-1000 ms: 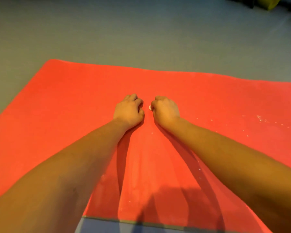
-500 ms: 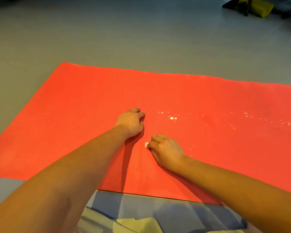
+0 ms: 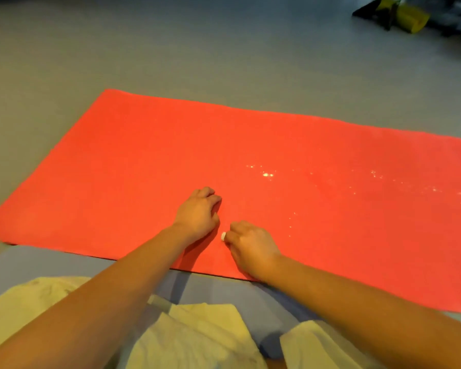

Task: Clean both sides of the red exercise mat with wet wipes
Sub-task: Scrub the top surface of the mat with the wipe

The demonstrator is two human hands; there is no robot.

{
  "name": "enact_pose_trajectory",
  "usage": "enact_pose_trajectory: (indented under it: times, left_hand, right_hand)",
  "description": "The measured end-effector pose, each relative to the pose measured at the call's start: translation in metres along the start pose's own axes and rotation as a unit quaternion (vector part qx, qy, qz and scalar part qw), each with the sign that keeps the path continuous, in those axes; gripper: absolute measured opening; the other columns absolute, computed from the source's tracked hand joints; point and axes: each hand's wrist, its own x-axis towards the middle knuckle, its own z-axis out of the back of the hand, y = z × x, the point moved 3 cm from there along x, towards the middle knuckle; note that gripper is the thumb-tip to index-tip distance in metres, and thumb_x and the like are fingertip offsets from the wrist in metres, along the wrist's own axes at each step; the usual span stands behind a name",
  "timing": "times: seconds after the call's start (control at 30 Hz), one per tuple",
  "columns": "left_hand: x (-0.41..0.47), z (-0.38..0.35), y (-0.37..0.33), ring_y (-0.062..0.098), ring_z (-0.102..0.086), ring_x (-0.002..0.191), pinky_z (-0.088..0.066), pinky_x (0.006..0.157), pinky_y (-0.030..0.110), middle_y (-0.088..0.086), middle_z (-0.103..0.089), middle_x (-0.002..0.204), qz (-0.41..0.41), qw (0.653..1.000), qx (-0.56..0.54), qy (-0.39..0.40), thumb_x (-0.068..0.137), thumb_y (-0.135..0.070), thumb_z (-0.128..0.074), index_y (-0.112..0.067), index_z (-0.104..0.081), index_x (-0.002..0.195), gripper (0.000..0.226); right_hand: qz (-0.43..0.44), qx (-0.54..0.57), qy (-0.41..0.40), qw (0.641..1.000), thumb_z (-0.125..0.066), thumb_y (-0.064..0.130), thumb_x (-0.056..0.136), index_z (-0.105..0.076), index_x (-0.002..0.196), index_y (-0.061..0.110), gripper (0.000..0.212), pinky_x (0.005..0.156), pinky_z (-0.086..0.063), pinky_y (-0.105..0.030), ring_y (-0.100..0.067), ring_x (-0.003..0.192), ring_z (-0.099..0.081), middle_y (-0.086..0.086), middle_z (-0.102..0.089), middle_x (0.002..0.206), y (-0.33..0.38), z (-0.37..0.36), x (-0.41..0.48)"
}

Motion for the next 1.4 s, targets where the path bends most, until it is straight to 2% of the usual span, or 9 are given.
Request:
enact_pose_trajectory:
  times: [0.13, 0.4, 0.53, 0.7, 0.8, 0.93, 1.17, 1.3, 1.4]
  left_hand:
    - [-0.012, -0.005, -0.002, 0.033, -0.048, 0.126, -0.048, 0.101, 0.043, 0.007, -0.054, 0.138, 0.013, 0.999, -0.038, -0.020, 0.079, -0.014, -0.067, -0.014, -0.068, 0.131, 0.051]
    - [-0.020, -0.004, -0.005, 0.031, -0.044, 0.132, -0.044, 0.108, 0.038, 0.006, -0.049, 0.143, 0.027, 0.998, -0.063, 0.011, 0.077, -0.018, -0.067, -0.018, -0.065, 0.135, 0.058]
    - [-0.017, -0.003, -0.006, 0.028, -0.046, 0.125, -0.047, 0.099, 0.043, 0.001, -0.050, 0.134, 0.035, 0.999, -0.040, -0.002, 0.066, -0.035, -0.056, -0.029, -0.066, 0.129, 0.064]
    - [-0.006, -0.005, -0.012, 0.027, -0.047, 0.112, -0.045, 0.088, 0.042, 0.000, -0.048, 0.114, 0.039, 0.998, -0.018, -0.050, 0.069, -0.044, -0.056, -0.033, -0.066, 0.113, 0.047]
    - [-0.003, -0.007, -0.012, 0.028, -0.047, 0.112, -0.043, 0.086, 0.043, 0.001, -0.048, 0.115, 0.030, 0.998, -0.009, -0.057, 0.071, -0.046, -0.056, -0.033, -0.063, 0.110, 0.042]
    - [0.000, -0.010, -0.012, 0.025, -0.042, 0.136, -0.040, 0.100, 0.047, -0.002, -0.049, 0.150, 0.008, 0.999, -0.011, -0.034, 0.073, -0.046, -0.056, -0.032, -0.061, 0.115, 0.044]
    - [0.010, -0.009, -0.015, 0.024, -0.047, 0.121, -0.040, 0.090, 0.042, -0.009, -0.057, 0.127, -0.002, 0.997, -0.022, -0.072, 0.070, -0.042, -0.053, -0.028, -0.060, 0.104, 0.037]
    - [0.016, -0.012, -0.016, 0.025, -0.046, 0.124, -0.044, 0.095, 0.045, -0.006, -0.054, 0.132, -0.001, 0.997, 0.001, -0.081, 0.073, -0.042, -0.053, -0.032, -0.061, 0.129, 0.058]
    - [0.016, -0.013, -0.016, 0.026, -0.044, 0.125, -0.042, 0.097, 0.046, -0.003, -0.052, 0.137, -0.002, 0.997, 0.012, -0.071, 0.074, -0.044, -0.049, -0.035, -0.062, 0.135, 0.063]
  right_hand:
    - [0.069, 0.007, 0.021, 0.997, -0.069, 0.021, 0.086, -0.069, 0.093, 0.024, 0.007, 0.054, -0.041, -0.034, -0.021, 0.078, -0.055, 0.003, -0.055, 0.084, 0.006, 0.000, -0.025]
    - [-0.131, 0.007, -0.013, 0.991, -0.060, 0.016, 0.084, -0.074, 0.093, 0.025, 0.018, 0.063, -0.047, -0.036, -0.027, 0.090, -0.059, 0.001, -0.061, 0.087, -0.029, 0.006, 0.032]
    - [-0.028, 0.025, 0.013, 0.999, -0.061, 0.018, 0.086, -0.070, 0.092, 0.024, 0.013, 0.058, -0.048, -0.037, -0.024, 0.085, -0.058, 0.001, -0.057, 0.087, 0.006, 0.001, -0.019]
    - [0.094, 0.034, 0.046, 0.994, -0.065, 0.021, 0.088, -0.070, 0.099, 0.026, 0.014, 0.056, -0.046, -0.034, -0.020, 0.082, -0.054, 0.005, -0.056, 0.089, 0.009, 0.004, -0.048]
    - [0.024, 0.003, 0.006, 1.000, -0.065, 0.020, 0.086, -0.071, 0.091, 0.024, 0.009, 0.057, -0.044, -0.036, -0.024, 0.083, -0.056, 0.001, -0.057, 0.086, -0.018, 0.006, -0.013]
    - [-0.095, -0.012, -0.012, 0.995, -0.065, 0.015, 0.083, -0.072, 0.088, 0.022, 0.011, 0.058, -0.044, -0.035, -0.029, 0.082, -0.059, -0.001, -0.057, 0.083, -0.035, 0.008, 0.019]
    - [0.049, 0.023, 0.035, 0.998, -0.065, 0.016, 0.087, -0.064, 0.091, 0.020, 0.006, 0.052, -0.042, -0.038, -0.022, 0.077, -0.050, 0.001, -0.052, 0.086, 0.015, 0.001, -0.050]
    - [0.081, 0.028, 0.037, 0.996, -0.064, 0.021, 0.089, -0.069, 0.096, 0.024, 0.009, 0.055, -0.041, -0.035, -0.021, 0.080, -0.052, 0.002, -0.055, 0.088, -0.001, 0.003, -0.035]
    - [-0.002, -0.003, -0.001, 1.000, -0.063, 0.022, 0.088, -0.069, 0.091, 0.023, 0.008, 0.058, -0.044, -0.037, -0.026, 0.083, -0.055, -0.001, -0.056, 0.087, -0.032, 0.005, 0.012]
